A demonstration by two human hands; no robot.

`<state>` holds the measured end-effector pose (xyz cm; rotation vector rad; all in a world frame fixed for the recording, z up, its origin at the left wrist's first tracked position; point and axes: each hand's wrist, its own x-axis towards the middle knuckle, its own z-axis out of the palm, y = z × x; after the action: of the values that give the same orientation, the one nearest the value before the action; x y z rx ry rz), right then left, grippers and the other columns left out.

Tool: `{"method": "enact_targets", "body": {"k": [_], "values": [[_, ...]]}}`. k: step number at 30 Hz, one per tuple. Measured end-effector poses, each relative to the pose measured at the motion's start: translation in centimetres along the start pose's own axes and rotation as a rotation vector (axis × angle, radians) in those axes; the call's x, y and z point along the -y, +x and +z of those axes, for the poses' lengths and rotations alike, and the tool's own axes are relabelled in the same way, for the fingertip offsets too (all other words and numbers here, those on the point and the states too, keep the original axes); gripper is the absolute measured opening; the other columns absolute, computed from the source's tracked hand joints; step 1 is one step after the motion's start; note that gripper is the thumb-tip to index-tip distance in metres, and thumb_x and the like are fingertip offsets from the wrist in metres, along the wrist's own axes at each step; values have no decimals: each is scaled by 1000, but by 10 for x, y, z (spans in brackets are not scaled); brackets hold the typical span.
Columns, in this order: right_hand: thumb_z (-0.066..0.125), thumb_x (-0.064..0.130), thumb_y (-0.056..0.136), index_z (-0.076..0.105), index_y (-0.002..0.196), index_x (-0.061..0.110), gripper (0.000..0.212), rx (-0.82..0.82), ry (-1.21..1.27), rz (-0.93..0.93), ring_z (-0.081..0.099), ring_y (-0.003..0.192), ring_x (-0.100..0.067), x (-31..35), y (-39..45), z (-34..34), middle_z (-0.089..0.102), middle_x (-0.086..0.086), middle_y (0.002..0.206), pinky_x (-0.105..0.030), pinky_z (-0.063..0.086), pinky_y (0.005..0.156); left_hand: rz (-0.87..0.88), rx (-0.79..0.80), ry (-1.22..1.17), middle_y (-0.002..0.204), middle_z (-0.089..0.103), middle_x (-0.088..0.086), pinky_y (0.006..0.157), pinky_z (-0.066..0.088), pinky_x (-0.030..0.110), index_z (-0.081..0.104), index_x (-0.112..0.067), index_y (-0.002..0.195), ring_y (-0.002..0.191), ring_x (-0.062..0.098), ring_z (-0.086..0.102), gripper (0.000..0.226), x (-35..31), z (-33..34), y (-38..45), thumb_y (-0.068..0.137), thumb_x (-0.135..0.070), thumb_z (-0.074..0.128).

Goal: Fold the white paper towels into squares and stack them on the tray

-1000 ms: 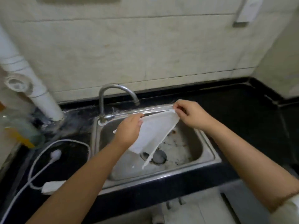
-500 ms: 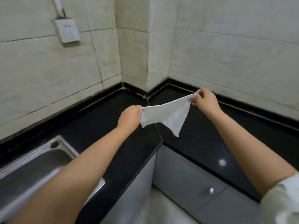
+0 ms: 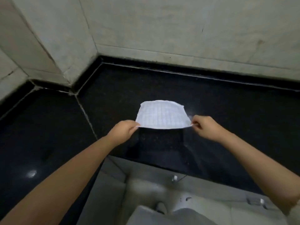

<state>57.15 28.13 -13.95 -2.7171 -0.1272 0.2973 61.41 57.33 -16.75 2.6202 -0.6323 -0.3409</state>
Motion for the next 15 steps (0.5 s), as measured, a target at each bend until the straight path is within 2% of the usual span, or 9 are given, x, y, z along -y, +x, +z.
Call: {"method": "enact_targets", "body": {"k": [2,4,6,8,11,13,15], "values": [[53,2,84,53,79,15,14,235,-32,33,54,71,-16,-12,-8,17,55,-2,72,-20,32,56,-3,266,22,111,68,13,85,41,26,67,0,106,103,22,61,30,6,21,2,98,-17,44],[50,-1,85,53,79,14,16,407,57,142,55,53,-2,-20,-9,30,54,4,64,-8,38,50,-35,512,31,103,69,14,74,39,22,67,0,99,84,14,59,29,10,31,10,98,-18,44],[46,-2,88,56,84,10,16,477,147,259,57,41,3,-26,-4,31,56,2,61,-8,45,45,-73,615,23,94,66,14,67,39,18,66,-5,92,71,8,54,26,12,32,25,98,-18,45],[48,2,89,62,90,8,16,429,156,308,58,50,-2,-30,7,28,58,3,63,-9,43,46,-80,542,41,86,56,10,62,35,14,60,-11,80,72,11,50,22,15,26,47,96,-19,47],[51,5,89,69,96,3,20,267,103,334,59,85,-16,-35,33,23,58,3,81,-16,39,68,-71,394,8,84,50,9,66,37,20,56,-11,70,76,15,47,25,15,18,81,93,-16,51],[49,5,89,69,92,3,20,203,93,385,58,94,-22,-37,54,25,63,-2,86,-18,39,70,-97,318,-54,93,56,9,81,43,24,66,-12,95,85,15,51,12,15,19,99,91,-13,55],[48,4,89,68,100,0,24,159,88,451,58,104,-25,-38,71,30,67,-11,105,-23,41,79,-137,285,-74,108,61,10,90,45,27,60,-11,117,96,18,57,27,17,23,113,91,-13,56]]}}
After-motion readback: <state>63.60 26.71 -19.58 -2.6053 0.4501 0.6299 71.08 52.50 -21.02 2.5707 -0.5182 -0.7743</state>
